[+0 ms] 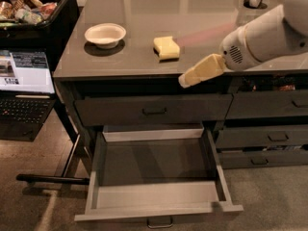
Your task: Place sponge into middle drawer
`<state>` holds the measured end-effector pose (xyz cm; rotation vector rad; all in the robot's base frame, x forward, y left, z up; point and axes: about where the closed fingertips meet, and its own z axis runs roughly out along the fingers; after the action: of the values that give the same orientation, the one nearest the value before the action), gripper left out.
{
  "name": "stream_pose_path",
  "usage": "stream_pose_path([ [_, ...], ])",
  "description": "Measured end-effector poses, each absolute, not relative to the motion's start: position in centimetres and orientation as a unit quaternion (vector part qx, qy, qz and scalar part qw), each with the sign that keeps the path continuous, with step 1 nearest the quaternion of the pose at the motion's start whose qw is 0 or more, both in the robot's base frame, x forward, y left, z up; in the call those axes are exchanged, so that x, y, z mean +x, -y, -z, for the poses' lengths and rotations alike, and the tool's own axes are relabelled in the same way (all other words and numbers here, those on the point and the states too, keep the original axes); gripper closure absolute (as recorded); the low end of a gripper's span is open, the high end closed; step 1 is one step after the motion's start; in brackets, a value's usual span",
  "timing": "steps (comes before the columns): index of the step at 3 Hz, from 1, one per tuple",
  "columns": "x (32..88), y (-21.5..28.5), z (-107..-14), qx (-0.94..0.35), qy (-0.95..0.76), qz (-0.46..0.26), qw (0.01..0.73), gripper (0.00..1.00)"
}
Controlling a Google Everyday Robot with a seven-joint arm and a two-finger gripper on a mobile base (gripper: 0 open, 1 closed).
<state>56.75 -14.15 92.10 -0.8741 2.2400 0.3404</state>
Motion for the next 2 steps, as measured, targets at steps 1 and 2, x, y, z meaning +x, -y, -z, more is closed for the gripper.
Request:
stream_pose_path([
  [1, 58.8, 11.1, -93.3, -0.290, -0.857, -0.142, 0.401, 0.00],
  [2, 63.7, 9.3, -95.9, -0.275, -0.838, -0.101, 0.461, 0.00],
])
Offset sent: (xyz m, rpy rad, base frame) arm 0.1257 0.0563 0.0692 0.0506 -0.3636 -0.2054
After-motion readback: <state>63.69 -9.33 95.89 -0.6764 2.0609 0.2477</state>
